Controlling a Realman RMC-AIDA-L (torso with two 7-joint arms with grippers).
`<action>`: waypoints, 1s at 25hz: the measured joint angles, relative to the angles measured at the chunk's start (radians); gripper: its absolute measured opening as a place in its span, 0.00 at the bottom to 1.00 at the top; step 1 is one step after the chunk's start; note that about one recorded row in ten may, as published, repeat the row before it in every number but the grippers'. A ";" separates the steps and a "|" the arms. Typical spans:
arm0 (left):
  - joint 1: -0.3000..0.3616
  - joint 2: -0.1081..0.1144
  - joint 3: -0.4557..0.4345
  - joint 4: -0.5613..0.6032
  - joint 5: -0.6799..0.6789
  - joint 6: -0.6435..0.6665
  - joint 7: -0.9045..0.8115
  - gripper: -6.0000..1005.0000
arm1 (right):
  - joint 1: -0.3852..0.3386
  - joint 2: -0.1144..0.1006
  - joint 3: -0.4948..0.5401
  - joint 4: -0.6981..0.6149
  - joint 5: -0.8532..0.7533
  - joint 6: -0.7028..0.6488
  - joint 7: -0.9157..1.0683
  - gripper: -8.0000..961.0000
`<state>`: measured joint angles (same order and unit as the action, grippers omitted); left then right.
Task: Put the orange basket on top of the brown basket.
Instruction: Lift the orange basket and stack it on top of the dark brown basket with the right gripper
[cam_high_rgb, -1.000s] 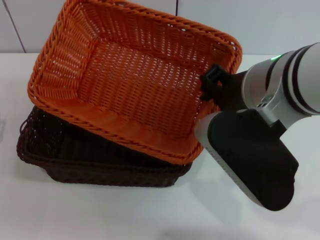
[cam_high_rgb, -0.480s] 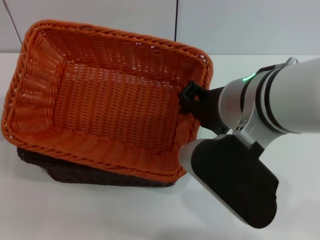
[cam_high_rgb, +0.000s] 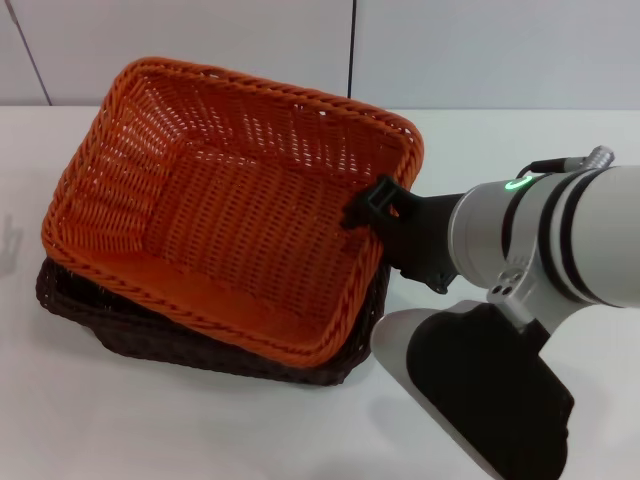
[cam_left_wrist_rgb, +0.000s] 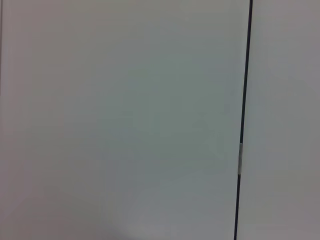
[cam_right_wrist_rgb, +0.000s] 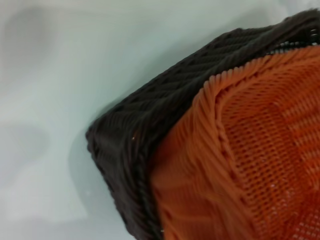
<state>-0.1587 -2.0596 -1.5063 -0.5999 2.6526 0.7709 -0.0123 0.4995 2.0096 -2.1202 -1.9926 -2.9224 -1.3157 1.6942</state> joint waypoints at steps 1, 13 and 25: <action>-0.002 0.001 -0.003 0.002 0.000 -0.002 0.000 0.80 | 0.000 0.000 0.000 0.000 0.000 0.000 0.000 0.33; -0.039 0.001 -0.014 0.059 0.000 -0.004 -0.001 0.80 | -0.126 0.038 0.030 -0.074 0.000 0.027 -0.069 0.57; -0.089 0.008 -0.025 0.114 0.009 -0.004 -0.009 0.80 | -0.198 0.063 -0.136 -0.063 0.061 0.155 -0.048 0.57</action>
<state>-0.2482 -2.0515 -1.5317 -0.4858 2.6613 0.7669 -0.0213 0.3020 2.0729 -2.2562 -2.0553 -2.8610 -1.1603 1.6466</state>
